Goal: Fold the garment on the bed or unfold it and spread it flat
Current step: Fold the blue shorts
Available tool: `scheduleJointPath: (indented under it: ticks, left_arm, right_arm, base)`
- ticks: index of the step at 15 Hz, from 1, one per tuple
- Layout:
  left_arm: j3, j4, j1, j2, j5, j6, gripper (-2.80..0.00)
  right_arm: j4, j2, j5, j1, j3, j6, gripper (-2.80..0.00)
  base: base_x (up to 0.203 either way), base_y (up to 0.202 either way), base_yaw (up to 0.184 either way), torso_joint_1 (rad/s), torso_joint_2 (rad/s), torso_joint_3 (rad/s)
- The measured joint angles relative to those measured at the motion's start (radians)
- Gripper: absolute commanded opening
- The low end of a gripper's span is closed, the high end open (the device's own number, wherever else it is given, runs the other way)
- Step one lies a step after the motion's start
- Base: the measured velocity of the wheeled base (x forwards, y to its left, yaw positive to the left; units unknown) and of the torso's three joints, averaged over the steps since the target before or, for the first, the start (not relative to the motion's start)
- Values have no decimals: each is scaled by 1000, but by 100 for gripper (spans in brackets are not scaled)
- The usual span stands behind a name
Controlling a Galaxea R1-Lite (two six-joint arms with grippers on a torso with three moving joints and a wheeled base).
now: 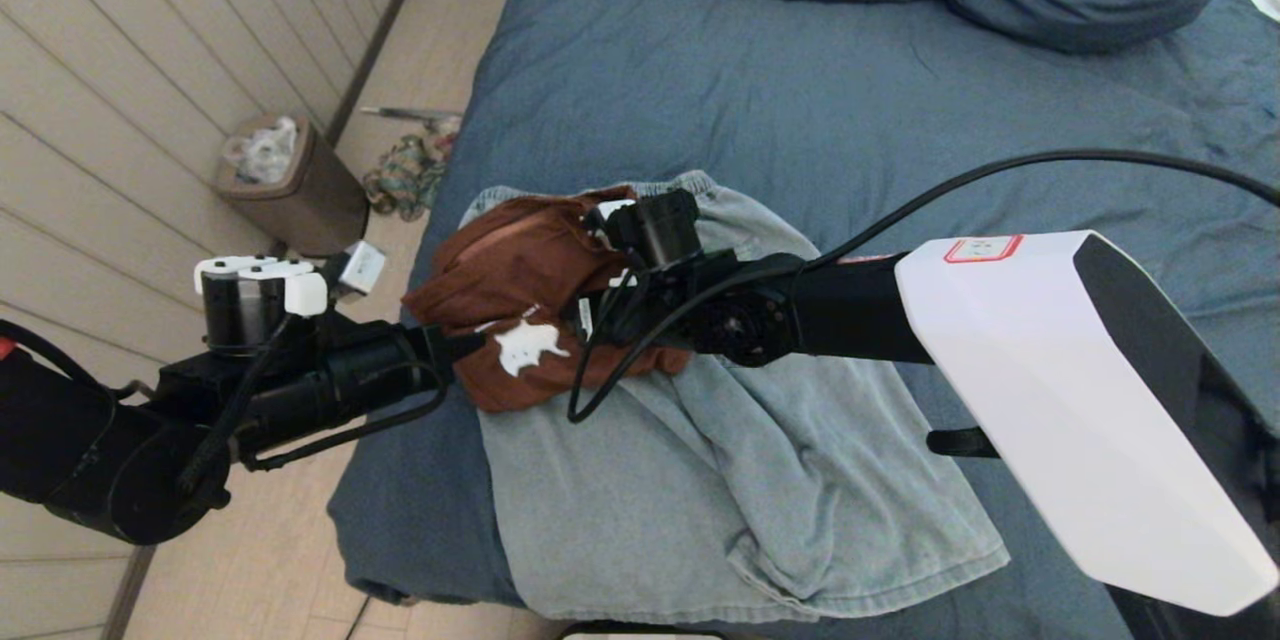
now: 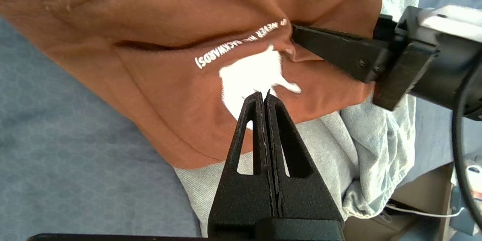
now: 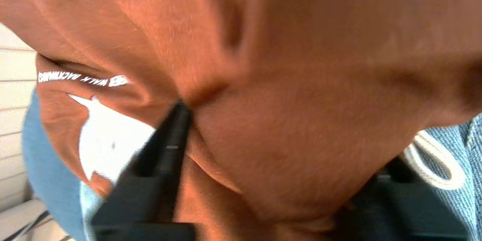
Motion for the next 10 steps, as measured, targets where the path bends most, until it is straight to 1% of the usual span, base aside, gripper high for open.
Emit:
scheduleJointPath:
  ticks: [4,7,10]
  left_arm:
    - [4,-2,-4,0,1,-1,-280]
    - [9,-2,-4,-3,1,0,-280]
    - [11,-2,-4,-5,0,1,-280]
  right_arm:
    - [-4,14,-17,2,0,-24,-280]
    - [-34,24,-58,9,0,-42,-280]
    - [-32,9,-74,10,2,-44,-280]
  base:
    - [0,0,0,0,0,0]
    - [0,0,0,0,0,0]
    - [0,0,0,0,0,0]
